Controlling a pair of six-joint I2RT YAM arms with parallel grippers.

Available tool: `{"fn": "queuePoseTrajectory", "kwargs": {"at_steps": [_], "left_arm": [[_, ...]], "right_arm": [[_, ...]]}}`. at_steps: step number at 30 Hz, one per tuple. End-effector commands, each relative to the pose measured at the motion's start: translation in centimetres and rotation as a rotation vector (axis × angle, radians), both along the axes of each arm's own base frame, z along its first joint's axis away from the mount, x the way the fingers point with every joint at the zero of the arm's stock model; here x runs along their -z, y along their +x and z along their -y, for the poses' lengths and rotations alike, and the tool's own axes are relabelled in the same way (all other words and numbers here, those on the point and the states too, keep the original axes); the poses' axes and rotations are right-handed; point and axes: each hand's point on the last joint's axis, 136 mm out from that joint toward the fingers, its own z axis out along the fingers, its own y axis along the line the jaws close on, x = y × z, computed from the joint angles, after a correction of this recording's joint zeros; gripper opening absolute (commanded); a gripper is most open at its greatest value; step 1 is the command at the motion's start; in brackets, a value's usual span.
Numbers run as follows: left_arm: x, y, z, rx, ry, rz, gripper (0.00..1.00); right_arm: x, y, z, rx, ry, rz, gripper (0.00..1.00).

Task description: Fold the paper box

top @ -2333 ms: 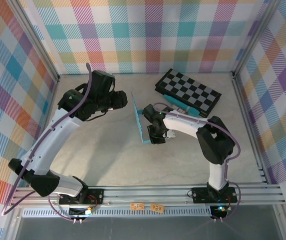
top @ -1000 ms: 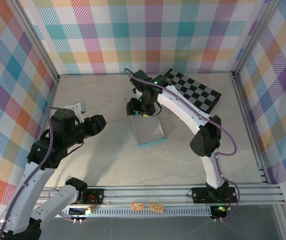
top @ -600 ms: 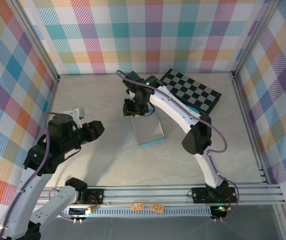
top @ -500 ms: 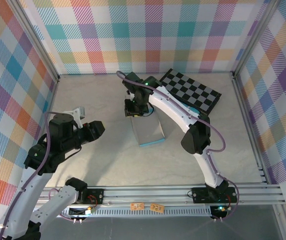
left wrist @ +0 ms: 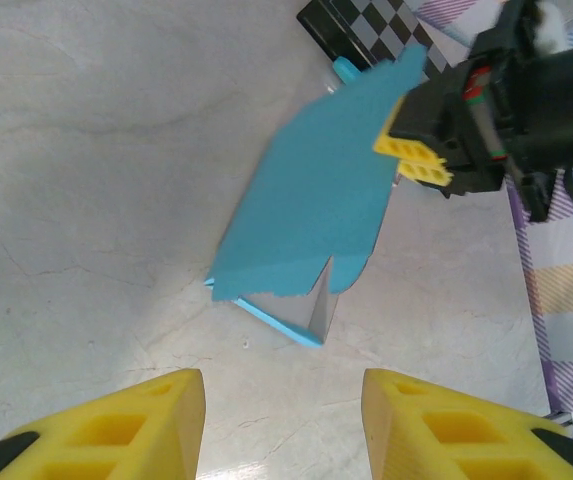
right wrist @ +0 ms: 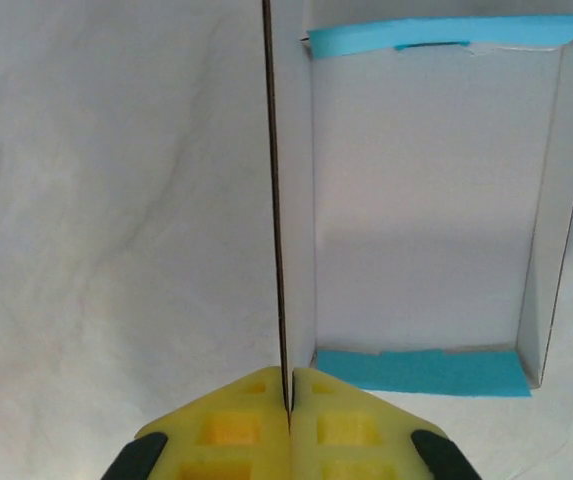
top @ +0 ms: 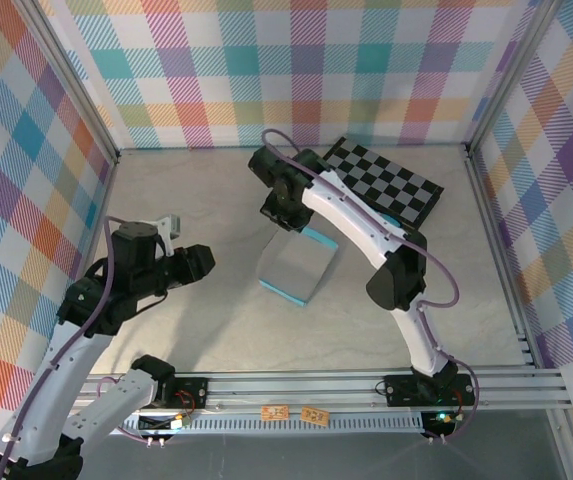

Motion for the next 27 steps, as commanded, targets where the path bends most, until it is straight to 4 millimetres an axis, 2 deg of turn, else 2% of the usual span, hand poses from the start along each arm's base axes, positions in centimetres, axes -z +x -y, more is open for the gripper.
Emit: {"fn": "queuePoseTrajectory", "kwargs": {"at_steps": [1, 4, 7, 13, 18, 19, 22, 27], "left_arm": [[-1.5, 0.0, 0.5, 0.042, -0.009, 0.039, 0.44], [-1.6, -0.2, 0.7, 0.061, -0.006, 0.038, 0.44], [-1.3, -0.4, 0.8, 0.081, -0.001, 0.029, 0.44], [0.4, -0.4, 2.1, 0.135, -0.022, -0.051, 0.44], [3.2, -0.2, 2.3, 0.117, -0.016, -0.154, 0.45], [3.9, -0.2, 2.4, 0.114, -0.017, -0.176, 0.45], [5.1, 0.2, 3.0, 0.115, -0.035, -0.21, 0.45], [6.4, 1.8, 3.6, 0.117, -0.023, -0.209, 0.45]], "right_arm": [[-4.0, -1.1, 4.1, 0.412, 0.017, 0.044, 0.0], [-4.1, -1.4, 5.7, 0.574, 0.014, 0.009, 0.0], [-2.4, -1.8, 6.4, 0.706, 0.017, -0.078, 0.0], [-0.1, -1.1, 5.8, 0.865, 0.084, -0.163, 0.0], [0.7, -0.8, 5.6, 0.876, 0.085, -0.194, 0.02], [0.7, -0.7, 5.6, 0.862, 0.083, -0.192, 0.06], [0.2, -0.5, 5.9, 0.79, 0.074, -0.16, 0.28], [-2.6, 0.5, 7.5, 0.617, 0.05, -0.006, 0.44]]}}
